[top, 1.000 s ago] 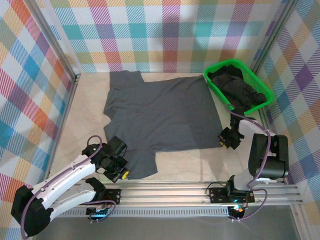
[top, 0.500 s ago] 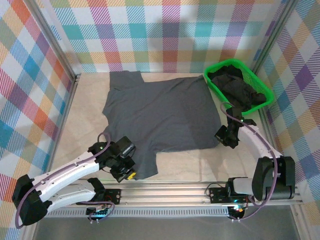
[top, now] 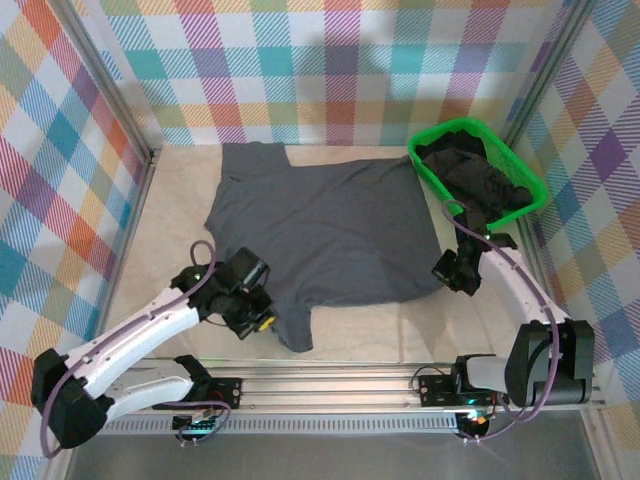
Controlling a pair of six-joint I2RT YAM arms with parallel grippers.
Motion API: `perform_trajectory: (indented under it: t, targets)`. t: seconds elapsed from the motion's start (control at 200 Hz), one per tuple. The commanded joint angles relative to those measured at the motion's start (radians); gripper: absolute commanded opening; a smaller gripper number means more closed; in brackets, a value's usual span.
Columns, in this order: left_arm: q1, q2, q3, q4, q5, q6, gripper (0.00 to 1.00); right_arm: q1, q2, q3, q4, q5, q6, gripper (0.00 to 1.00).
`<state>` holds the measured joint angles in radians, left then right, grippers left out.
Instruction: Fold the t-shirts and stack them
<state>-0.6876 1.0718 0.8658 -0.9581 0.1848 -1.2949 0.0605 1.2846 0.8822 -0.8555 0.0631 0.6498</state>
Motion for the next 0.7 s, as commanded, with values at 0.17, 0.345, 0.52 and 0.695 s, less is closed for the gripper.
perform_trajectory:
  t: [0.17,0.345,0.52,0.695]
  targets:
    - [0.269,0.195,0.196,0.059,-0.023,0.274,0.00,0.008,0.154,0.161,-0.018,-0.024,-0.054,0.00]
    - [0.392,0.297,0.312,0.079,-0.017,0.354,0.00,0.007,0.234,0.241,-0.003,-0.012,-0.049,0.00]
    - [0.470,0.393,0.411,0.105,0.000,0.400,0.00,0.007,0.319,0.339,-0.008,-0.001,-0.038,0.00]
    - [0.529,0.463,0.498,0.099,-0.010,0.441,0.00,0.007,0.394,0.422,-0.012,0.017,-0.034,0.00]
